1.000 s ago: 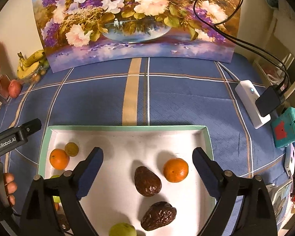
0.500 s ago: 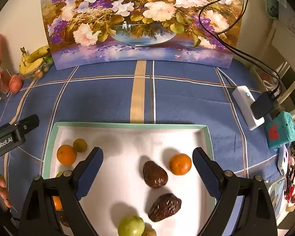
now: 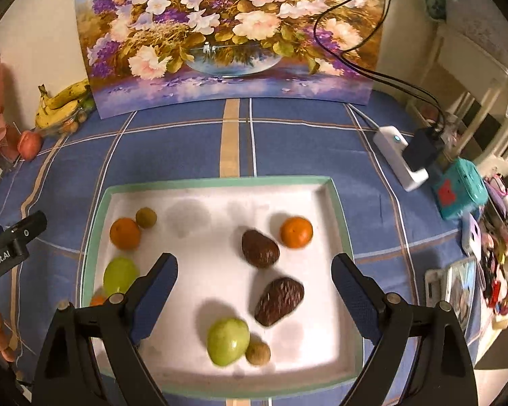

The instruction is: Organize fruits

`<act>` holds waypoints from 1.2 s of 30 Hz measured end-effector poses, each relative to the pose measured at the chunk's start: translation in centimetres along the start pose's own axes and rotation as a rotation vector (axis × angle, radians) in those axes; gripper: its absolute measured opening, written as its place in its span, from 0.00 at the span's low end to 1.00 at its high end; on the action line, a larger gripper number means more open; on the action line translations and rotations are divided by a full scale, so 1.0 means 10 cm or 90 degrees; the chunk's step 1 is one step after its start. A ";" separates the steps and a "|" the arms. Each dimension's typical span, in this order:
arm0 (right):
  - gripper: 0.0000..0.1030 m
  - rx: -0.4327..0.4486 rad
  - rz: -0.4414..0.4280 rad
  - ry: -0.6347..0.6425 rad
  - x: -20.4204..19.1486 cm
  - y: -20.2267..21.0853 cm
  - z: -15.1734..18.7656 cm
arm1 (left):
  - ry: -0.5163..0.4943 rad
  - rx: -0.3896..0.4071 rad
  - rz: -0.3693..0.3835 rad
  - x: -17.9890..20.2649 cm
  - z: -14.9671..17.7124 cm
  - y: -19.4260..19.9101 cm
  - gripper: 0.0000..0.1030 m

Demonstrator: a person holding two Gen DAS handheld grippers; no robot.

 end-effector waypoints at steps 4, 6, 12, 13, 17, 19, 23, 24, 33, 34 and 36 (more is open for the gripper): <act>0.90 0.008 -0.005 -0.014 -0.03 0.15 0.18 | -0.008 0.005 0.002 -0.08 0.15 0.19 1.00; 0.90 0.010 -0.007 -0.021 -0.05 0.22 0.30 | -0.023 0.004 -0.008 -0.12 0.25 0.28 1.00; 0.90 0.013 -0.001 -0.018 -0.07 0.38 0.61 | -0.050 0.004 -0.002 -0.25 0.53 0.54 1.00; 0.90 0.017 0.001 -0.016 -0.09 0.42 0.67 | -0.056 0.002 -0.002 -0.27 0.58 0.57 1.00; 0.90 0.024 -0.006 -0.016 -0.13 0.52 0.81 | -0.067 -0.005 0.000 -0.35 0.79 0.66 1.00; 0.90 0.029 -0.006 -0.014 -0.15 0.58 0.86 | -0.060 -0.013 -0.001 -0.39 0.83 0.69 1.00; 0.90 0.035 -0.008 -0.010 -0.17 0.65 0.93 | -0.039 -0.007 0.012 -0.43 0.81 0.74 1.00; 0.90 0.037 -0.010 -0.009 -0.18 0.66 0.94 | -0.039 -0.009 0.012 -0.43 0.82 0.74 1.00; 0.90 0.050 -0.009 0.006 -0.24 0.71 0.92 | -0.053 -0.033 0.003 -0.41 0.87 0.70 1.00; 0.90 0.050 -0.009 0.006 -0.25 0.71 0.92 | -0.053 -0.033 0.003 -0.41 0.87 0.70 1.00; 0.90 0.049 -0.009 0.006 -0.26 0.71 0.93 | -0.056 -0.034 0.001 -0.42 0.87 0.69 1.00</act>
Point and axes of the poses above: each gripper's, at about its wrist camera, not at the fingertips, and y roughly against the way its jaws point, x to its right, z to its underside, the point moved 8 cm from there along -y, roughly the way its jaws point, and after that the axes turned 10 degrees about x, right-handed, at the moved point
